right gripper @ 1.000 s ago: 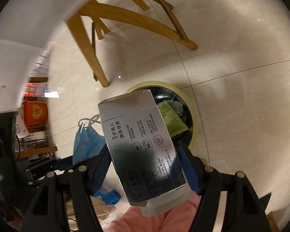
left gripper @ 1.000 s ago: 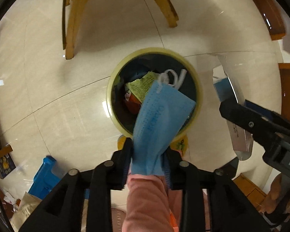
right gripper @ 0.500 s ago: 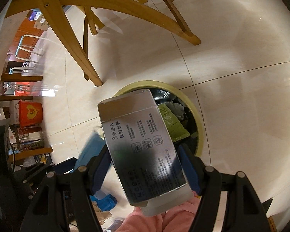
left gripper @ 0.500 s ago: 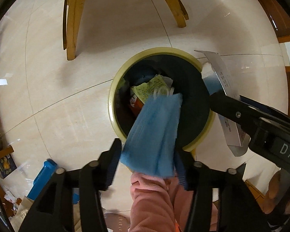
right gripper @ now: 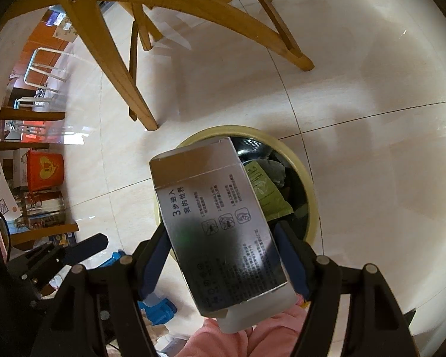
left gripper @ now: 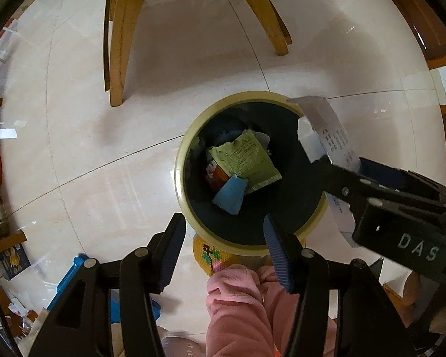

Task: Collect trash
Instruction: 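Open the right tool over the bin to drop the silver box, then move both open tools back up to the remaining trash on the table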

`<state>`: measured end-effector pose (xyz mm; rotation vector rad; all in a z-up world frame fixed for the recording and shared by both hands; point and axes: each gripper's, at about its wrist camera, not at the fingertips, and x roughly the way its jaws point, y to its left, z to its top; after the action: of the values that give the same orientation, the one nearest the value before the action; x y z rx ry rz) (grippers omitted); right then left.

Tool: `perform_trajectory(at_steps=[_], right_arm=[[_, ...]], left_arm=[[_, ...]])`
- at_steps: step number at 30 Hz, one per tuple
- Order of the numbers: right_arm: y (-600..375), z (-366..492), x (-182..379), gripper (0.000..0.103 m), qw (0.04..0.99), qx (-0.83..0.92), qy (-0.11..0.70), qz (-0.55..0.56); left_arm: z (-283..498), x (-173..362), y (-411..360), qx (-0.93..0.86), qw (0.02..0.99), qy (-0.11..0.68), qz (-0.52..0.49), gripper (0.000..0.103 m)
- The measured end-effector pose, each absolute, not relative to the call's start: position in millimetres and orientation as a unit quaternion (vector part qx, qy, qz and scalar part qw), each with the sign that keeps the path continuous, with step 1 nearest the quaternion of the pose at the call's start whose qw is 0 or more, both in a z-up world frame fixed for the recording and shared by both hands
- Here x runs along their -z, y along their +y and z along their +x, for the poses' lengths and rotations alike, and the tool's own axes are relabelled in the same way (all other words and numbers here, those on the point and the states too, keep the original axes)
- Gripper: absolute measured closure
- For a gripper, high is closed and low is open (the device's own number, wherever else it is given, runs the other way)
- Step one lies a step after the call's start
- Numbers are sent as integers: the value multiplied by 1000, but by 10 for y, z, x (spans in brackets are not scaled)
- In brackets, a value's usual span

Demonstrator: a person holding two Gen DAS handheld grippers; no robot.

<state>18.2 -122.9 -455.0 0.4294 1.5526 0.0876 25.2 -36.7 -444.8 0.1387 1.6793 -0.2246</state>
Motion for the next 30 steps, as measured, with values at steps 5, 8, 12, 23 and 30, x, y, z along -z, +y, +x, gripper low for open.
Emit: perform_trajectory(at_steps=[5,8,12,23,30], right_arm=[[-1182,166,4530,30,694,-41,696,177],[-1163,144,4510,28,697,-41,693,179],[-1148,118,4488,28,701,-42,689,178],[-1179,-13,4197,28,710,-35,678,188],[-1206,-86,3551,28,725,-45,660,189]], left_arm=[[254,4375,-316,95,669,736,54,50],[247,4336,-305,92,675,730,51,50],[238,4287,-289,87,682,725,46,50],[159,3969,-188,64,696,714,26,50],[121,3355,-105,50,715,697,5,50]])
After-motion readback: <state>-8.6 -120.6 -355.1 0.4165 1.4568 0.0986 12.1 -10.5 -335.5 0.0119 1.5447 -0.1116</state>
